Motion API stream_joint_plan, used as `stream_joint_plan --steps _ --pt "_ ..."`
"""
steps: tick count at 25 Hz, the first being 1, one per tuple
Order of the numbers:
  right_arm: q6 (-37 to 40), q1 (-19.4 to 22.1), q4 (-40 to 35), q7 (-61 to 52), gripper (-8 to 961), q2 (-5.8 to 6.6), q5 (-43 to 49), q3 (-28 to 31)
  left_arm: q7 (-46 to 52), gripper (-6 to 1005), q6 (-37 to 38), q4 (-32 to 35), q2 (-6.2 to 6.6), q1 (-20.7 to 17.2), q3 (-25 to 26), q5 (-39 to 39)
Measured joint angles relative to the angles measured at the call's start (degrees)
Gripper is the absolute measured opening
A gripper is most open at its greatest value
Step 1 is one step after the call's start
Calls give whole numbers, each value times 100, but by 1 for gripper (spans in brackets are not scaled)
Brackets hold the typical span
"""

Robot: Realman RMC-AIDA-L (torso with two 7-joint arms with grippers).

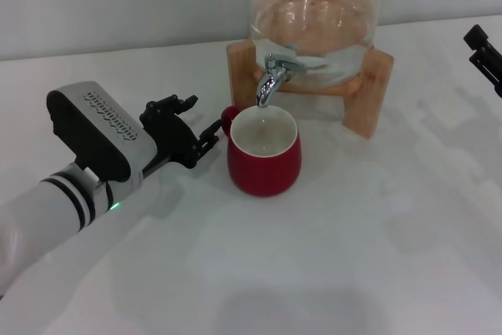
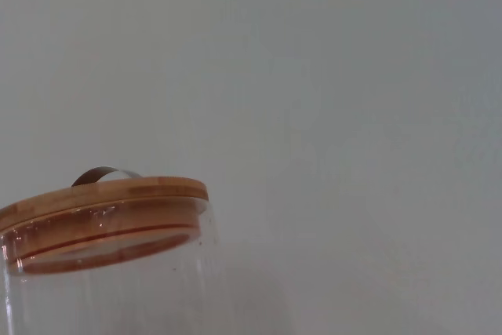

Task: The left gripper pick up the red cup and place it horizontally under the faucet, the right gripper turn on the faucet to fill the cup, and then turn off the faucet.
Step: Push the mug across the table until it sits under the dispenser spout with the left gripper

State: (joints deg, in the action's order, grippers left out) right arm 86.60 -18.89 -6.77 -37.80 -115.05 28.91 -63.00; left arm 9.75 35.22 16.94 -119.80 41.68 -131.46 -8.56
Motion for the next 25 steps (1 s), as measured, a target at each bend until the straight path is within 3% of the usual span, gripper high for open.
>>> stream_joint_plan --steps 14,25 --pt "1 6 25 8 868 0 0 -2 -2 586 -43 146 11 -184 40 -7" --pt "6 18 25 10 868 0 0 -2 -341 619 -36 290 16 -428 388 -9"
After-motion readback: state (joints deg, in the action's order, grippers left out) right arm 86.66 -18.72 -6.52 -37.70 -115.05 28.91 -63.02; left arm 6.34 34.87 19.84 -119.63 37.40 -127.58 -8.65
